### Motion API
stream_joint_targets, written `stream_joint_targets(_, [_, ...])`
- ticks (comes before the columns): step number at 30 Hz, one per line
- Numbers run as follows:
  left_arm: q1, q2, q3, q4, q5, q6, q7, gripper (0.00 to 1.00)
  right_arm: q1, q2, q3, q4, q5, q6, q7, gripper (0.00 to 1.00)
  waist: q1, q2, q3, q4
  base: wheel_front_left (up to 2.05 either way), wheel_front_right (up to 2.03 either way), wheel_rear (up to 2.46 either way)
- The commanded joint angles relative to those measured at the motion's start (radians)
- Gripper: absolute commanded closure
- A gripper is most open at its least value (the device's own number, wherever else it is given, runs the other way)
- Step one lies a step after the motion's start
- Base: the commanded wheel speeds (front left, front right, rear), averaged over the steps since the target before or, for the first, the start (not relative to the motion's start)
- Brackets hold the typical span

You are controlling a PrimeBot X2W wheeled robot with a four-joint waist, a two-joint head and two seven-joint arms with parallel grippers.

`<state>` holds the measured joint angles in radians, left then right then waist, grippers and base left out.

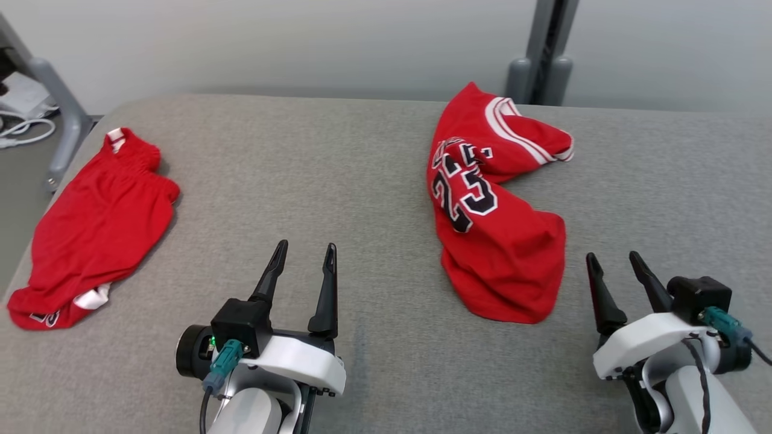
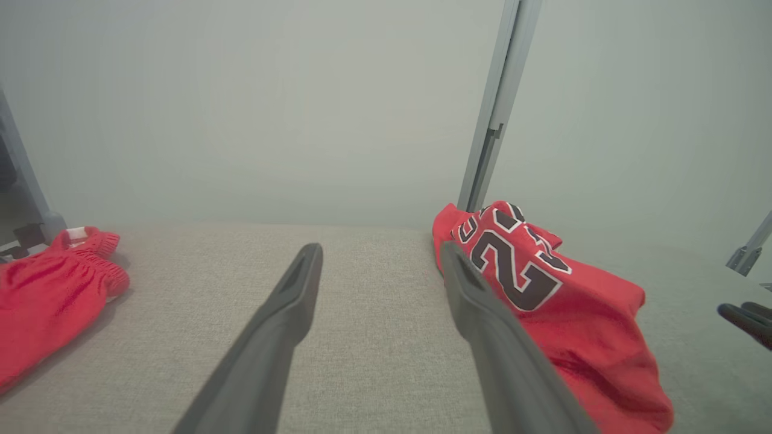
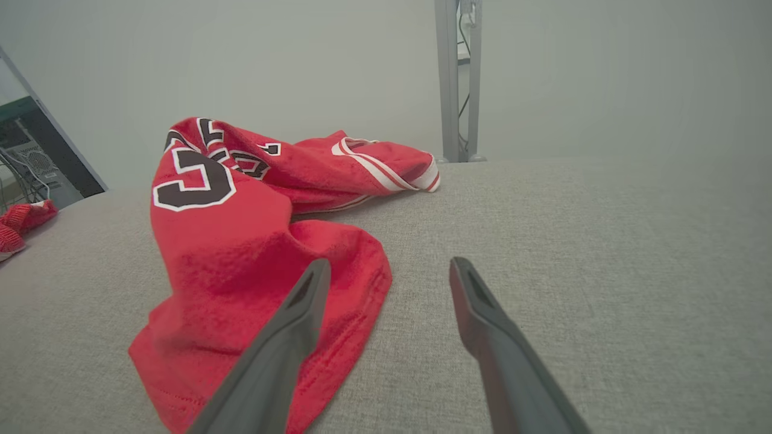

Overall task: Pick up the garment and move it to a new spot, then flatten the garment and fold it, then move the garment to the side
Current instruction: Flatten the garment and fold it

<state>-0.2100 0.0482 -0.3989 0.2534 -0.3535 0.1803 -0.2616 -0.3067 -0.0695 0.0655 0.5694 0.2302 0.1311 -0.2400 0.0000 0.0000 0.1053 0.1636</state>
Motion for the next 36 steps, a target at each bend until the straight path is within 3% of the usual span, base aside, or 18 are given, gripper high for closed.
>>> stream_joint_targets(1, [-0.014,0.004,0.0,0.001,0.003,0.004,-0.004,0.0,-0.017,-0.015,-0.01,0.027,0.01,-0.001,0.011,0.0,0.0,0.0,0.01,0.026,0.0,0.0,0.0])
stream_joint_targets(17, [-0.029,0.004,0.004,-0.003,0.012,0.001,-0.004,0.0,-0.173,-0.023,0.013,0.329,0.153,-0.001,0.057,0.0,0.0,0.0,0.057,0.121,0.0,0.0,0.0])
stream_joint_targets(18, [-0.03,0.004,0.004,-0.004,0.013,0.003,-0.004,0.0,-0.18,-0.023,0.02,0.344,0.159,-0.001,0.057,0.22,0.0,0.0,0.059,0.123,0.0,0.0,0.0])
stream_joint_targets(19, [-0.029,0.004,0.006,-0.005,0.013,0.005,-0.004,0.0,-0.188,-0.021,0.021,0.358,0.179,-0.001,0.061,0.53,0.0,0.0,0.061,0.123,0.0,0.0,0.0])
stream_joint_targets(20, [-0.029,0.004,0.007,-0.005,0.014,0.006,-0.004,0.0,-0.195,-0.017,0.023,0.369,0.198,-0.001,0.066,1.0,0.0,0.0,0.062,0.123,0.0,0.0,0.0])
stream_joint_targets(28, [-0.015,0.004,0.017,-0.002,0.017,0.011,-0.004,0.0,-0.218,-0.03,0.081,0.361,0.261,-0.001,0.01,1.0,0.0,0.0,0.042,0.089,0.0,0.0,0.0])
stream_joint_targets(36, [0.023,0.004,0.045,-0.002,0.01,0.001,-0.004,0.0,-0.174,-0.119,0.047,0.214,0.229,-0.001,-0.027,1.0,0.0,0.0,-0.027,-0.036,0.0,0.0,0.0])
